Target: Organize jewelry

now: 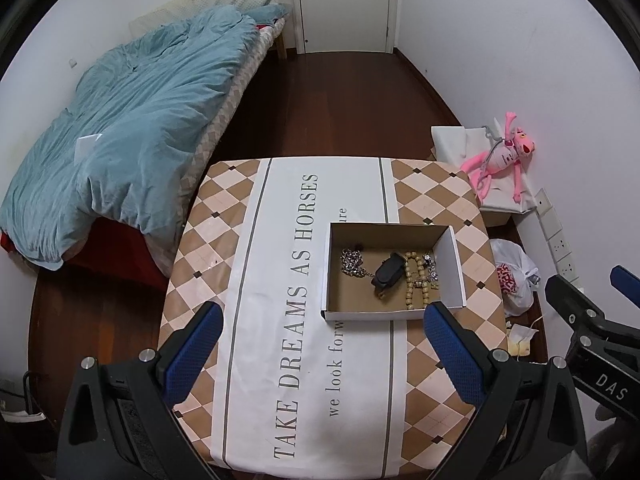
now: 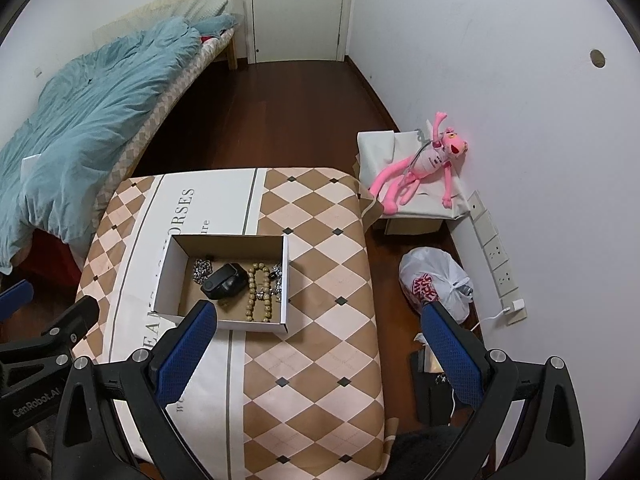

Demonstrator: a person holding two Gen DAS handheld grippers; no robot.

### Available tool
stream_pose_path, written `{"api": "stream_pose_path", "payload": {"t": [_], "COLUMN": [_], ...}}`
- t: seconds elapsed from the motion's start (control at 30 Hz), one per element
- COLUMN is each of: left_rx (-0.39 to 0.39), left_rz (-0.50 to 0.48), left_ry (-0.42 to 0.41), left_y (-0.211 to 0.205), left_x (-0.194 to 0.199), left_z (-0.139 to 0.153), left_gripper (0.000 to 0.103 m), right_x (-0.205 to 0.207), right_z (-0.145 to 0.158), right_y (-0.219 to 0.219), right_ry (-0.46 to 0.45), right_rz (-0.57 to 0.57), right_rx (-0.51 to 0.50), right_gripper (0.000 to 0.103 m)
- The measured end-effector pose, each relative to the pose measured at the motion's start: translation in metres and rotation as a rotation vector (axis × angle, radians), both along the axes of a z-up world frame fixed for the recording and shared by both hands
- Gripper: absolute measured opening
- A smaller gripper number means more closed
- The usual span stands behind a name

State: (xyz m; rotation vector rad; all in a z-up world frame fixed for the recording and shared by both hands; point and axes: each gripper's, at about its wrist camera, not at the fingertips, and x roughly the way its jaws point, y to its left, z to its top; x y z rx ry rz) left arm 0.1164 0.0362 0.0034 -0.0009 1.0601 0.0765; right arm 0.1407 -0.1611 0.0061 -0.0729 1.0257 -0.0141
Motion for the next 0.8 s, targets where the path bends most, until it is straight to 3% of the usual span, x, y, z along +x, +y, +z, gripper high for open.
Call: {"api": "stream_pose_path", "payload": {"t": [0.8], "left_rx": [0.015], "left_rz": [0.008], "left_ry": [-0.005], "left_y": [0.005], "left_x": [0.0005], "left_z": [0.0002], "left_gripper": [0.102], "right_x": [-0.001], "right_z": [-0.0054], "right_y": [0.0028], "right_ry": [0.027], "right_rz": [0.011], "right_rx": [-0.002], "right_gripper": [0.103]}}
